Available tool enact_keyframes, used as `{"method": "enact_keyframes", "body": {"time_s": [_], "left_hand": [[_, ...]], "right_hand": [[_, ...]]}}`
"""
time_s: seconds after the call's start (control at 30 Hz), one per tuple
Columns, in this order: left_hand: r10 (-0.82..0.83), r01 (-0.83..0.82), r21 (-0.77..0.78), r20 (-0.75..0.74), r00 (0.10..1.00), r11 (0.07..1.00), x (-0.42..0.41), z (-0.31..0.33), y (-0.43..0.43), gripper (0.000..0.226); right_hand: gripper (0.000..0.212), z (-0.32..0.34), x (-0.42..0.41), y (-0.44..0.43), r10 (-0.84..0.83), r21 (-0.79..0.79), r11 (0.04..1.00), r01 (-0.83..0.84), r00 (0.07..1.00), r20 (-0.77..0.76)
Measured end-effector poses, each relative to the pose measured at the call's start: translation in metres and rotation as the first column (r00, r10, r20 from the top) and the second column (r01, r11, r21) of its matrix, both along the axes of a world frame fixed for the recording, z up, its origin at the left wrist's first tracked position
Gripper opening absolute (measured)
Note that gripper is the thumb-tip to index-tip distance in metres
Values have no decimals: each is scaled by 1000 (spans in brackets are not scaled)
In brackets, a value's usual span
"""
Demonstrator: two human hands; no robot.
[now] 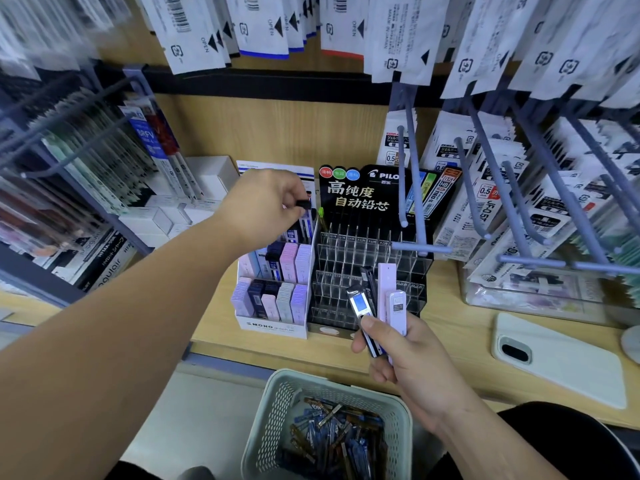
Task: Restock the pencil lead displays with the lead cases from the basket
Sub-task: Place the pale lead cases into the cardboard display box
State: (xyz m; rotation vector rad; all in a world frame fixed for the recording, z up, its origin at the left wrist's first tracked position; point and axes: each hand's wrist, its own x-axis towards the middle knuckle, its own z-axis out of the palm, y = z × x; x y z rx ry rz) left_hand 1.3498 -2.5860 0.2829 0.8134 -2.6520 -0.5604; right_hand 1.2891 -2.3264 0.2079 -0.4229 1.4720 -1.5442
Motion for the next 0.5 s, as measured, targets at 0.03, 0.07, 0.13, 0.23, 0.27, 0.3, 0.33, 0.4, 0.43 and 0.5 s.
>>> {"method": "enact_keyframes", "body": {"time_s": [0.03, 0.07, 0.13, 0.23, 0.27, 0.3, 0.33, 0.4, 0.43, 0.5], "left_hand": [[-4, 4, -16, 29, 1000, 1000, -1, -3, 0, 9], [-7, 9, -40, 47, 999, 999, -2, -7, 0, 9], [-19, 25, -116, 55, 998, 993, -3, -14, 0, 10], [-30, 50, -228, 90, 995, 972, -5, -22, 4, 11], [-22, 46, -242, 103, 994, 969, -5, -24, 5, 13], [-7, 34, -251, 106, 994, 967, -6, -26, 6, 14], [12, 15, -263, 99, 995, 965, -7, -28, 6, 16], [42, -13, -291, 93, 995, 957, -8, -30, 6, 18], [47, -18, -309, 87, 995, 951, -8, -30, 7, 19], [42, -26, -331, 42, 998, 943, -4, -30, 10, 18]], "right_hand": [[8, 0, 0, 0, 0, 1, 1000, 0, 1000, 1], [8, 0, 0, 0, 0, 1, 1000, 0, 1000, 1], [10, 0, 0, -1, 5, 4, 1000, -5, 1000, 2], [11, 0, 0, -1, 12, 11, 1000, -12, 1000, 6], [11, 1, 0, -2, 13, 11, 1000, -13, 1000, 6], [11, 1, 0, -2, 14, 11, 1000, -14, 1000, 6], [11, 1, 0, -2, 14, 11, 1000, -14, 1000, 4], [11, 0, 0, -2, 13, 12, 1000, -13, 1000, -2], [10, 0, 0, -2, 13, 11, 1000, -13, 1000, -3], [10, 0, 0, -2, 9, 6, 1000, -9, 1000, -5]]}}
